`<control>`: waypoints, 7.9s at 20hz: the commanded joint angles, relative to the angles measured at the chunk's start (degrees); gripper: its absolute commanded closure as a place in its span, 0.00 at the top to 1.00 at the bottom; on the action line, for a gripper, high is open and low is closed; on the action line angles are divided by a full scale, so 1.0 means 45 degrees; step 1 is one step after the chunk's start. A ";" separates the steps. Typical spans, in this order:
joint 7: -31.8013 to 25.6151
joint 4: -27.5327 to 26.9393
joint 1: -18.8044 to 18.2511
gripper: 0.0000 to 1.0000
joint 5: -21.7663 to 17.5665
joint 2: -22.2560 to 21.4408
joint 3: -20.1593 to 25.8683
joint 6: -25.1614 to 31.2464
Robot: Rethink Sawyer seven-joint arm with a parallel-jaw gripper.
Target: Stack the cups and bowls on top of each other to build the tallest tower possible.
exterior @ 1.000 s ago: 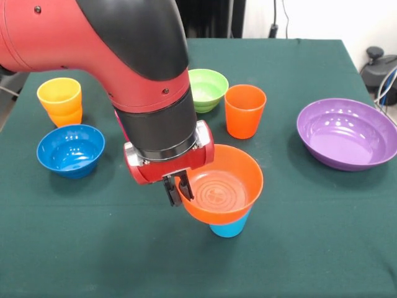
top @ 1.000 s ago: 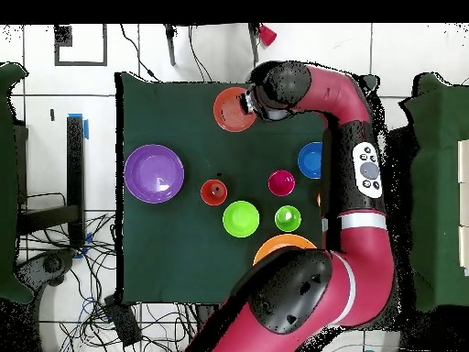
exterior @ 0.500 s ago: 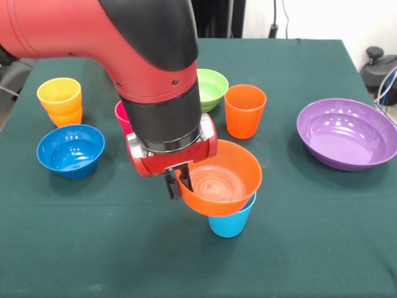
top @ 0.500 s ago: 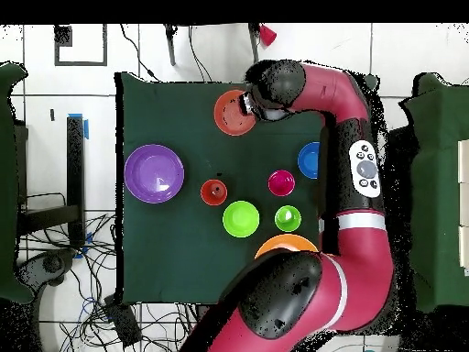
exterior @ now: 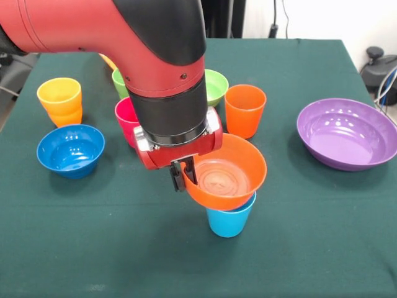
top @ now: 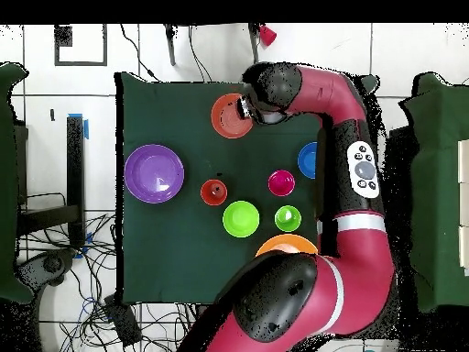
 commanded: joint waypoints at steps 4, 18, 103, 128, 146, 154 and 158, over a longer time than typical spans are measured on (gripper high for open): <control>0.1516 0.1205 0.0293 0.00 0.0268 0.0016 -0.0619 -0.0359; 0.1727 0.1478 0.0348 0.00 0.0653 -0.0042 -0.0872 -0.0808; 0.0542 0.0504 0.0162 0.00 0.2156 0.0743 -0.0907 -0.0539; 0.0935 0.0552 0.0376 1.00 0.2020 0.0597 -0.1337 -0.0444; 0.2025 -0.0205 0.1059 1.00 0.2432 0.0288 -0.1683 0.1284; 0.1240 -0.0595 0.0813 1.00 0.2812 0.0262 -0.1659 0.1799; 0.0646 -0.0156 0.0530 1.00 0.2702 0.0091 -0.1796 0.1274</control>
